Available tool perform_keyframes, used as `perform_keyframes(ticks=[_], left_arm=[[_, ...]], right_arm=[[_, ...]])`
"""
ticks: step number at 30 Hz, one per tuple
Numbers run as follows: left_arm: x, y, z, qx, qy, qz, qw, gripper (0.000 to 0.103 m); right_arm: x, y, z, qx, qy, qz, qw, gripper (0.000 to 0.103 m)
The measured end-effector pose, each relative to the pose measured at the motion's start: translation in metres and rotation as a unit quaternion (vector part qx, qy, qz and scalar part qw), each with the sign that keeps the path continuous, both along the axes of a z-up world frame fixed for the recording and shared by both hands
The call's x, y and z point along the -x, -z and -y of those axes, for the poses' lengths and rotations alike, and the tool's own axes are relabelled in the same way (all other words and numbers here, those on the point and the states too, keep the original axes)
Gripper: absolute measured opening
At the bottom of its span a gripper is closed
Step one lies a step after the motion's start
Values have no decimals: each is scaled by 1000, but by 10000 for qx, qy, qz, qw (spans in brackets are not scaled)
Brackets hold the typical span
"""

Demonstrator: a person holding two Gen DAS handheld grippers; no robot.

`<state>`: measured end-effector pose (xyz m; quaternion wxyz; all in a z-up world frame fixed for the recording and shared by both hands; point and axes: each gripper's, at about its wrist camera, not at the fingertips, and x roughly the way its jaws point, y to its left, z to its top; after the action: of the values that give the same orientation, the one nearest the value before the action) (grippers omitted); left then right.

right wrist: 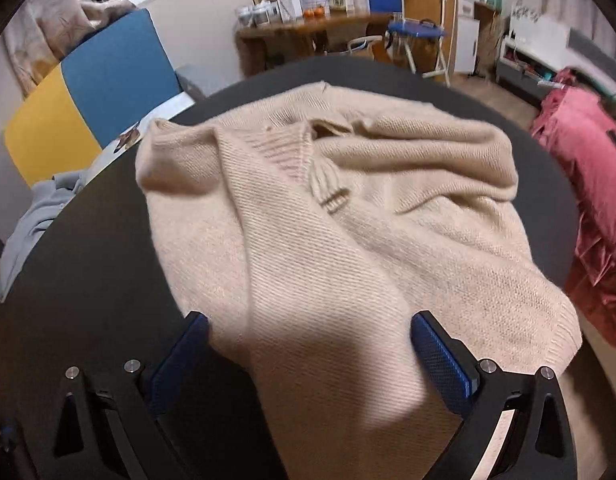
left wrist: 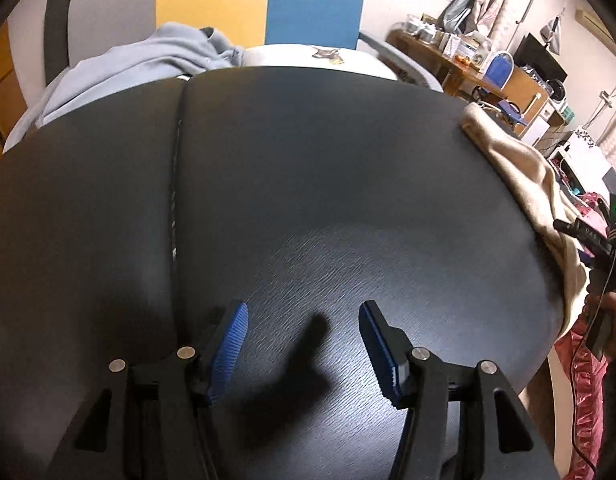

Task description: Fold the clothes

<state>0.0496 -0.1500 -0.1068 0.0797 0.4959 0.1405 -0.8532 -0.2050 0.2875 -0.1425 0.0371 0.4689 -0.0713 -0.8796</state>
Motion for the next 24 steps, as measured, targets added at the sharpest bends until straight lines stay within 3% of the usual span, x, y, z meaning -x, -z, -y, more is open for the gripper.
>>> perform_keyframes(ticks=[7, 12, 15, 21, 23, 24], left_arm=[[-10, -1, 0, 123, -9, -64, 9999, 59], [-25, -4, 6, 59, -85, -150, 9998, 59], [-30, -6, 11, -13, -141, -182, 9997, 59], [-25, -26, 8, -6, 80, -389, 9992, 59], [-16, -35, 1, -4, 289, -491, 9984, 59], [-10, -38, -4, 23, 412, -523, 9978, 59]], right_arm=[[-14, 5, 21, -85, -146, -141, 9998, 103], [-20, 8, 35, 470, -153, -79, 9987, 103], [-36, 11, 79, 469, -663, -163, 9966, 103], [-87, 16, 171, 1101, -2233, -74, 9685, 103], [-98, 14, 170, 2156, -2270, 206, 9495, 103], [-100, 13, 166, 2395, -2273, 318, 9434, 103]])
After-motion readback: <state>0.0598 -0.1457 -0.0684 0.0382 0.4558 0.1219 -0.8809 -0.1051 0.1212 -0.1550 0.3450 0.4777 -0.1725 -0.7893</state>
